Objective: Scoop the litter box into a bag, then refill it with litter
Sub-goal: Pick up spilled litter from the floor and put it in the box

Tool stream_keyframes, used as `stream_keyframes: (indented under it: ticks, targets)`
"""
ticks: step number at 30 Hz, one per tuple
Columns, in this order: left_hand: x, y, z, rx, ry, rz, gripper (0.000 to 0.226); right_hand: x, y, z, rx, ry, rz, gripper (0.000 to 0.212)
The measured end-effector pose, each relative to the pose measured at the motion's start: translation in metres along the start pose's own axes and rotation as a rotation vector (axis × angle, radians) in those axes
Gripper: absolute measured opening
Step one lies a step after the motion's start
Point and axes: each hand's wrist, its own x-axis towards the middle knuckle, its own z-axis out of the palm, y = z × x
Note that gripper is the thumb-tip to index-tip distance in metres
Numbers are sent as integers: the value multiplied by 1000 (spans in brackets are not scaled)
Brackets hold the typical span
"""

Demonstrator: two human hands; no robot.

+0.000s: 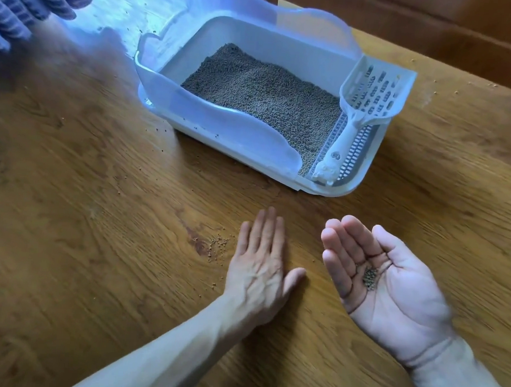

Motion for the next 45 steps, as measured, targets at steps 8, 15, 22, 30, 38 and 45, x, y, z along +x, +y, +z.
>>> stream_keyframes:
  ticks: [8,15,22,30,38,45]
  targets:
    - [-27,-29,6,22,-185,-126,92,10,17,12,55,42,146,67]
    - [10,-4,20,-48,-315,36,86,16,16,16,37,3,140,66]
    - [-43,-41,14,37,-258,-152,94,10,18,5,57,-13,144,68]
    - [-12,-128,-1,40,-264,-84,87,20,22,12,56,-7,152,66]
    - [-37,-135,0,68,-359,357,91,23,27,17,76,-37,172,65]
    - [-44,-139,-14,-138,-103,94,77,18,21,11,91,-49,151,67]
